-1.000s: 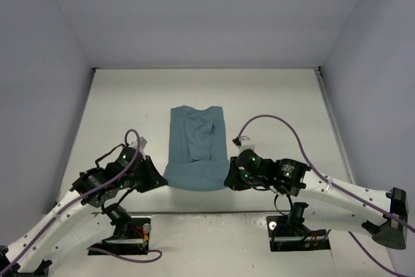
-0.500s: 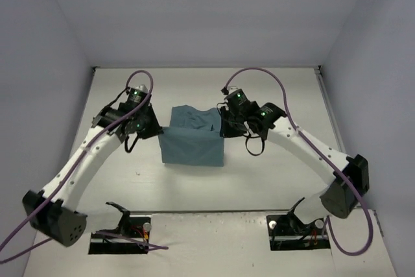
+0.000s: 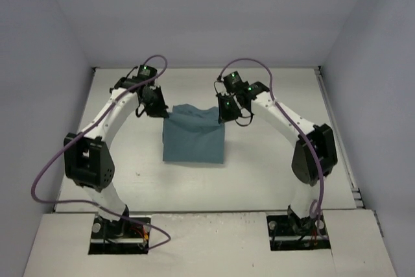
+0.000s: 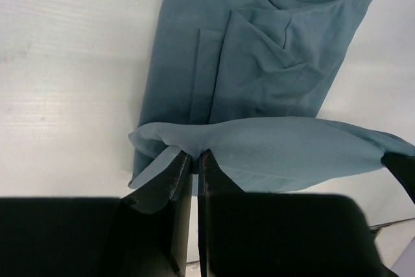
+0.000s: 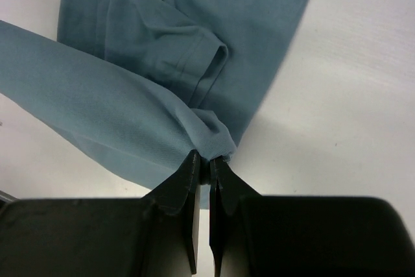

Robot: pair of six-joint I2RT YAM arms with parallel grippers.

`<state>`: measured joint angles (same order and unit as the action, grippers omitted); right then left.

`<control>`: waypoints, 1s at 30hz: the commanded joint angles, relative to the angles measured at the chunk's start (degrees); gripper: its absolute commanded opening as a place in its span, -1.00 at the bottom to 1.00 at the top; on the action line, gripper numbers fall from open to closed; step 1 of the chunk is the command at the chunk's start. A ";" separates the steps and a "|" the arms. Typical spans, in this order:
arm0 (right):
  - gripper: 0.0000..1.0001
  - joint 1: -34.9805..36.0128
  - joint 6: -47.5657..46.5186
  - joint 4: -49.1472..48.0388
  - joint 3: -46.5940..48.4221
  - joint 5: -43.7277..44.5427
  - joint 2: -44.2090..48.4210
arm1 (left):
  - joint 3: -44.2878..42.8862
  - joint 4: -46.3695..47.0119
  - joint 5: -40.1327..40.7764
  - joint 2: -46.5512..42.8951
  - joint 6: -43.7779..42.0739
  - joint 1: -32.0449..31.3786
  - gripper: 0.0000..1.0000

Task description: Fold and stack the t-shirts

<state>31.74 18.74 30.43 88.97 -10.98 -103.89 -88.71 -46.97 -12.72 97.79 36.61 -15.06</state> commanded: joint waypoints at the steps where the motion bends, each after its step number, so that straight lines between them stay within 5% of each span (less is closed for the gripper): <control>1: -1.00 -2.85 -3.08 0.18 6.92 -3.56 -3.90 | -7.31 1.88 -2.86 3.36 -3.09 2.02 -1.00; 15: -0.92 -10.58 -3.36 0.00 21.44 -9.51 -22.64 | -29.35 1.96 -11.91 26.48 -7.62 5.10 -0.85; 23: -0.10 -13.54 -5.01 -0.37 33.65 -7.67 -27.41 | -41.70 2.39 -15.65 32.90 -9.62 6.78 -0.38; 30: -0.06 -13.63 -12.46 -1.67 35.67 -13.90 -21.43 | -32.98 9.39 -17.11 22.20 -12.33 6.81 -0.21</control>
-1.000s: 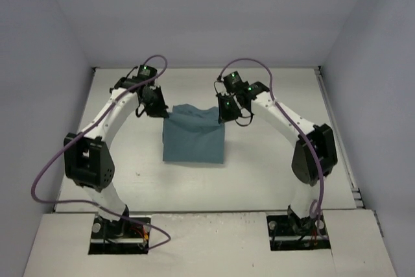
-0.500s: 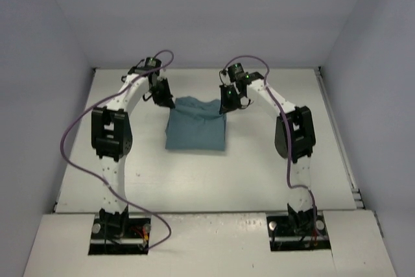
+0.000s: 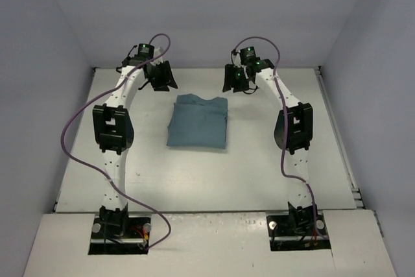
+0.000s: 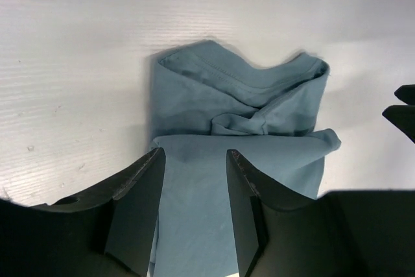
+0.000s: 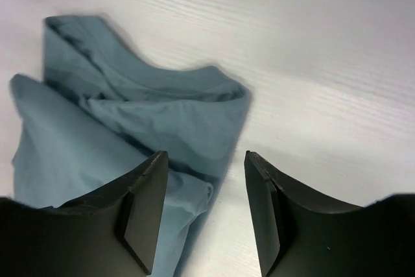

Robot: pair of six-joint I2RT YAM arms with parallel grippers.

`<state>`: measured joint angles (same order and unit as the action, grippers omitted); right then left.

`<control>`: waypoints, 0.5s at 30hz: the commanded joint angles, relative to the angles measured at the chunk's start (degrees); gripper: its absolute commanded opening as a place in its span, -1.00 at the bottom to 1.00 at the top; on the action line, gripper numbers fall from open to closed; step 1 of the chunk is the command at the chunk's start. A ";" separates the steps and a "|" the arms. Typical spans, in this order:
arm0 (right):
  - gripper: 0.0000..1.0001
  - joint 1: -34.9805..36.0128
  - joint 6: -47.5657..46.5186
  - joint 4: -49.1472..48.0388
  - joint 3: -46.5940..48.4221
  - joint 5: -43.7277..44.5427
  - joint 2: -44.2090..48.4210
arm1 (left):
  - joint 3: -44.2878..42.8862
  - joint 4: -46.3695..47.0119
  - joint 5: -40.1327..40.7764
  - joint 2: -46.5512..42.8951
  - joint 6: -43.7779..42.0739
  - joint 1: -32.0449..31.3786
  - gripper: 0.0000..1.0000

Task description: Fold and stack the t-shirts

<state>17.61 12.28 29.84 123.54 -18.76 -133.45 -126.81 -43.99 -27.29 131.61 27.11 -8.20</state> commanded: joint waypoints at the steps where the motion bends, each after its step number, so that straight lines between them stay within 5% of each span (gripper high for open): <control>1: -0.11 0.50 -7.12 -1.35 -0.29 -8.91 8.98 | 6.84 7.69 -2.79 -13.24 -2.95 -0.31 -0.21; 5: -0.45 0.58 -10.23 -2.98 -7.91 -22.92 10.25 | 17.39 12.92 -4.33 -16.93 -3.53 -1.63 -0.22; 9: -0.76 0.28 -12.92 -5.74 -13.94 -32.40 9.27 | 21.07 14.89 -6.53 -15.24 -3.45 -2.05 -0.47; 15: -0.84 -1.33 -18.08 -6.69 -15.64 -43.68 2.64 | 19.78 15.40 -6.96 -8.42 -4.72 -1.94 -0.65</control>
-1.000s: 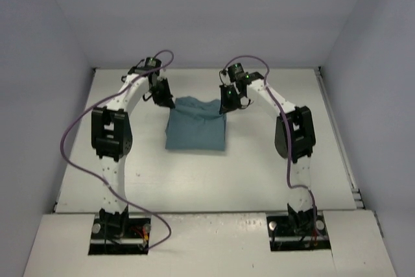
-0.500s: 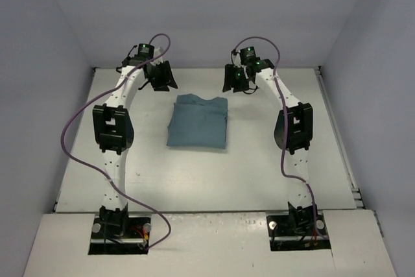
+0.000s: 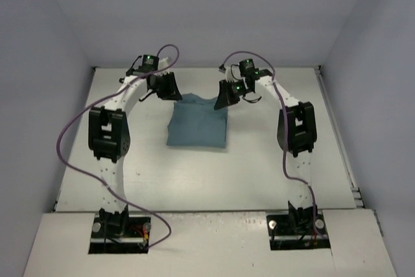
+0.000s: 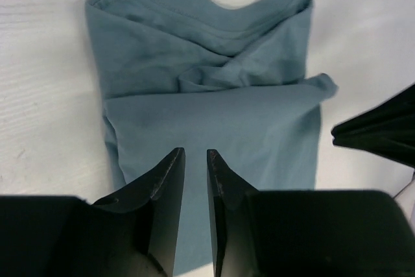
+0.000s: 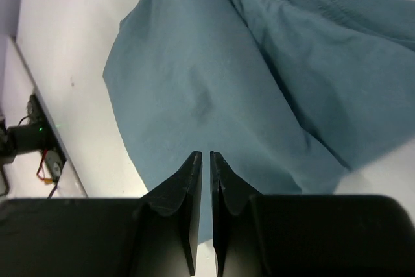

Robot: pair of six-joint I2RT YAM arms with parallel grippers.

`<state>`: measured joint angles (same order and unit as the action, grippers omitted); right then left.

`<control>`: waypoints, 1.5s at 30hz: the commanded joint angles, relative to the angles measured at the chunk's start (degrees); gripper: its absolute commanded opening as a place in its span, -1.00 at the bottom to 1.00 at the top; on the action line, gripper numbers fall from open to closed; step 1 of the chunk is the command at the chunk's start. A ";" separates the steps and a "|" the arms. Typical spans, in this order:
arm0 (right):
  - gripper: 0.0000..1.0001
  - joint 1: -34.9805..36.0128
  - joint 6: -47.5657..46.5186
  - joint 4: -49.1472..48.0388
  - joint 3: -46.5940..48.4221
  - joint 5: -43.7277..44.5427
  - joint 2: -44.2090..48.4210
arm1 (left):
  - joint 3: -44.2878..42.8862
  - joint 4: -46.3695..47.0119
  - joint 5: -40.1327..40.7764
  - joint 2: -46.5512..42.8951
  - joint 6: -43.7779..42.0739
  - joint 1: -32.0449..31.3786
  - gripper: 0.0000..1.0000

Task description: Fold and stack the t-shirts

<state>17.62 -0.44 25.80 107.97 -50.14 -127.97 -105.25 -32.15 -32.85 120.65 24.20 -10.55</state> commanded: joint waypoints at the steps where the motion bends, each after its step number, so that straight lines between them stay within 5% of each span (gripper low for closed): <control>1: -0.84 -1.75 -6.43 -2.74 -0.11 -14.22 -3.82 | -2.20 3.51 -1.22 3.44 -2.00 0.50 -0.65; 10: -0.79 -8.97 -11.67 -2.78 -2.65 -18.93 -10.94 | -3.13 5.51 -0.73 10.27 -2.23 2.62 -0.66; 16: -0.65 -11.34 -10.63 -2.71 -2.36 -19.06 -7.87 | -3.59 5.49 -1.28 7.14 -2.06 3.60 -0.64; 20: -0.49 -11.29 -8.57 -2.69 -2.45 -11.50 1.40 | -3.02 4.71 -0.40 -0.53 -2.04 3.59 -0.32; 26: -0.02 -11.33 -5.71 -2.69 -8.73 5.47 18.55 | 3.40 1.57 4.81 -13.90 -1.09 3.43 -0.15; 32: 0.37 -11.75 -3.15 -2.60 -20.59 27.25 40.11 | 6.79 -7.74 18.79 -29.40 -4.58 3.60 0.04; 37: 1.00 -11.95 1.52 -2.51 -28.73 42.49 58.64 | 10.81 -12.45 26.84 -44.13 -6.01 3.69 0.20; 45: 1.00 -9.07 6.63 -1.38 -39.07 56.93 83.64 | 21.28 -19.44 39.00 -67.57 -5.89 3.69 0.41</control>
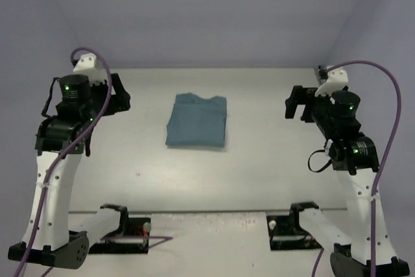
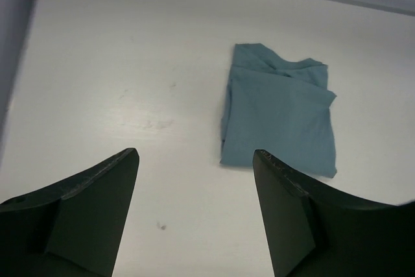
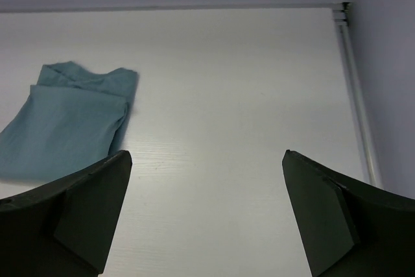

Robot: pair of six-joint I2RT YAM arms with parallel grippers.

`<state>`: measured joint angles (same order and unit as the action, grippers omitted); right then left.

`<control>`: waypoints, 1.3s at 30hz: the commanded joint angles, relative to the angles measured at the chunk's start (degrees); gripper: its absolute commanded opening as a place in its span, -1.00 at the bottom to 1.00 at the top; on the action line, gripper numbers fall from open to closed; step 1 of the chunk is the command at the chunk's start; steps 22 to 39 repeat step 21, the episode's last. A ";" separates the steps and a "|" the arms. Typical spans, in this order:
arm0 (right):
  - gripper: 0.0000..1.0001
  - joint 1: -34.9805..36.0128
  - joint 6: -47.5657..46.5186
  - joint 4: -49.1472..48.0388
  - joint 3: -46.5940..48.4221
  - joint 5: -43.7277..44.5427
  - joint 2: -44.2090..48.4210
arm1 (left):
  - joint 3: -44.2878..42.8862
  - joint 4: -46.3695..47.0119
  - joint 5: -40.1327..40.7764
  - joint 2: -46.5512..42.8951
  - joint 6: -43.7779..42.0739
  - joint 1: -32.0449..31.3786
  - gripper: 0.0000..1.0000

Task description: Fold and stack the t-shirts

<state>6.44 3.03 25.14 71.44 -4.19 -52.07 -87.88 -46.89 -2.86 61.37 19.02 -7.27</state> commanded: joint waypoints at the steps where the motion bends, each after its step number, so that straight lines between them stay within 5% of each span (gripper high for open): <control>1: 1.00 2.64 3.03 -0.50 -3.65 11.56 9.75 | 5.01 -5.48 11.08 -10.09 -0.59 0.35 0.42; 10: 1.00 7.15 4.52 -0.45 -10.60 17.53 22.60 | 15.66 -10.87 17.04 -23.56 2.69 0.24 0.56; 39: 1.00 10.34 5.71 0.35 -9.15 21.29 23.16 | 18.76 -11.53 14.11 -22.89 4.13 0.32 0.58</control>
